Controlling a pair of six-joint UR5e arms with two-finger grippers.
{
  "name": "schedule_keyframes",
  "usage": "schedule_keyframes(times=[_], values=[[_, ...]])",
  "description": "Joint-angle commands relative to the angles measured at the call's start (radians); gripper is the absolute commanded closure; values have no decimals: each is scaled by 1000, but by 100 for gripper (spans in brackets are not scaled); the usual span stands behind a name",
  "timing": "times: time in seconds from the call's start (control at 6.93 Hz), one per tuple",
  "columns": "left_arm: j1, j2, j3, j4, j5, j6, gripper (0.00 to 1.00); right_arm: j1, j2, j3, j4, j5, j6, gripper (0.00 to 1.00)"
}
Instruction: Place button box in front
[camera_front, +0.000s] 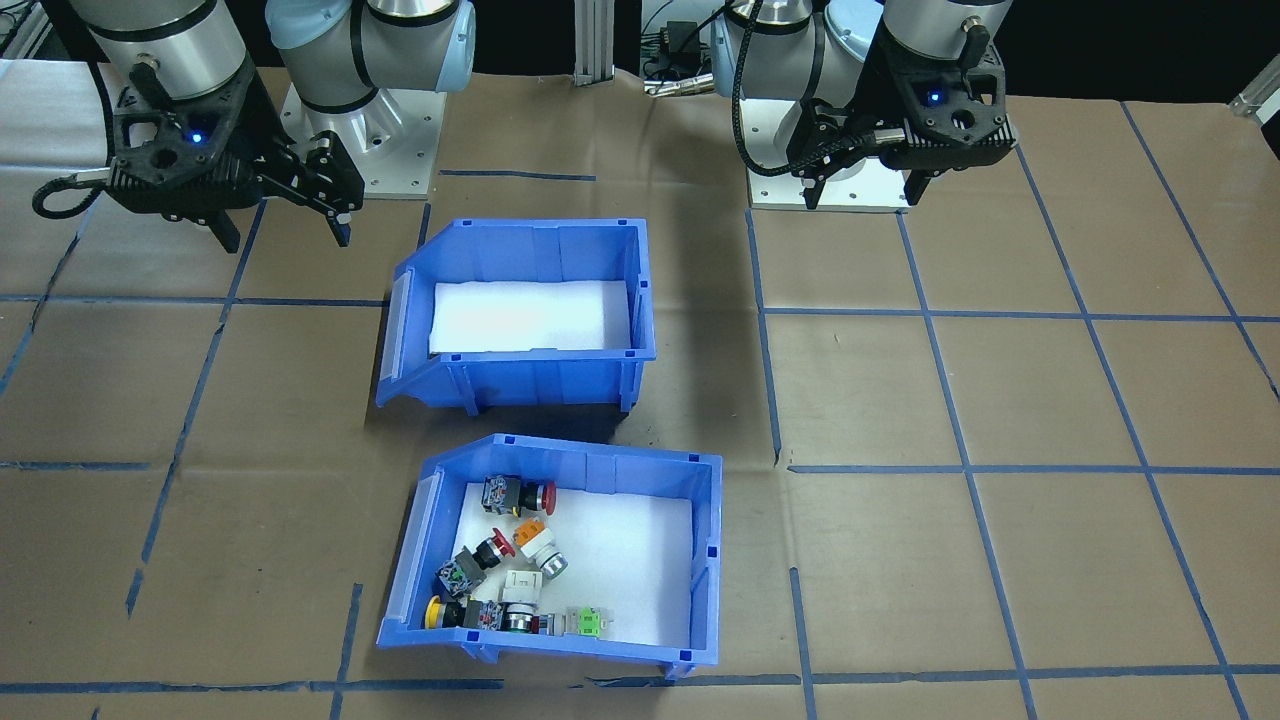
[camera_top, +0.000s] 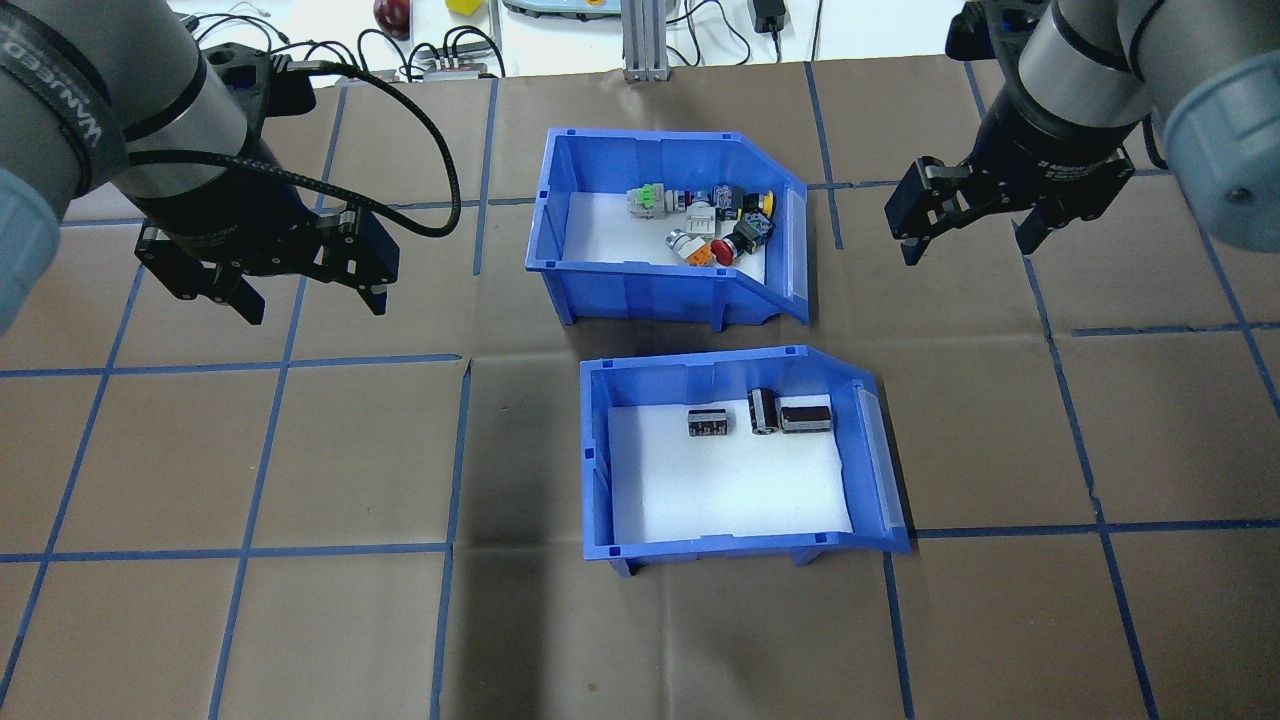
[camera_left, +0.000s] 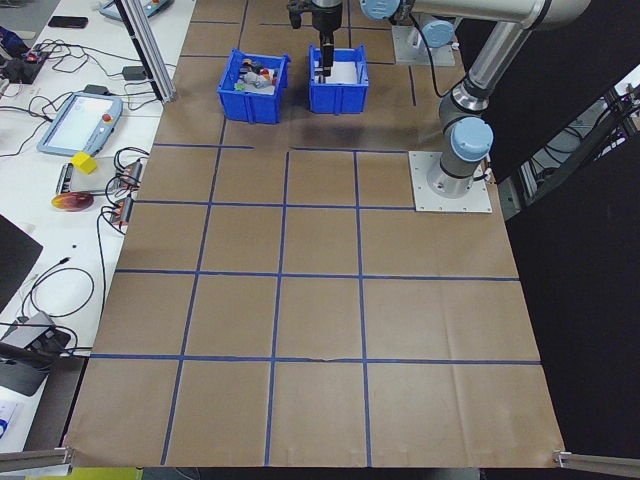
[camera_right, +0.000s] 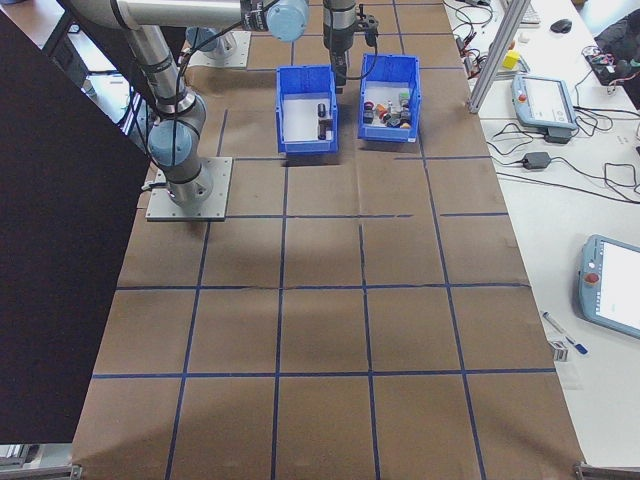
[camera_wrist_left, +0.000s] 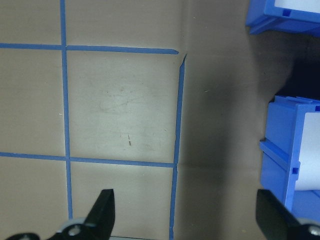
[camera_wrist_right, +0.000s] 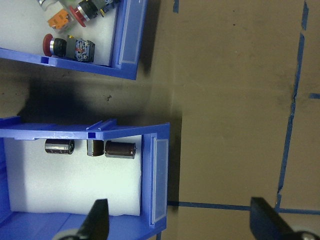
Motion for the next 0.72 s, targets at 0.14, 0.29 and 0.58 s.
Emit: schedule_keyframes(times=[0.14,0.29,0.58], values=[[0,3,-3,0,2,2,1,1,8,-12,19,-27,7,0],[0,3,-2,0,2,2,1,0,5,-12,19,-27,7,0],[0,3,-2,0,2,2,1,1,7,-12,19,-24,7,0]])
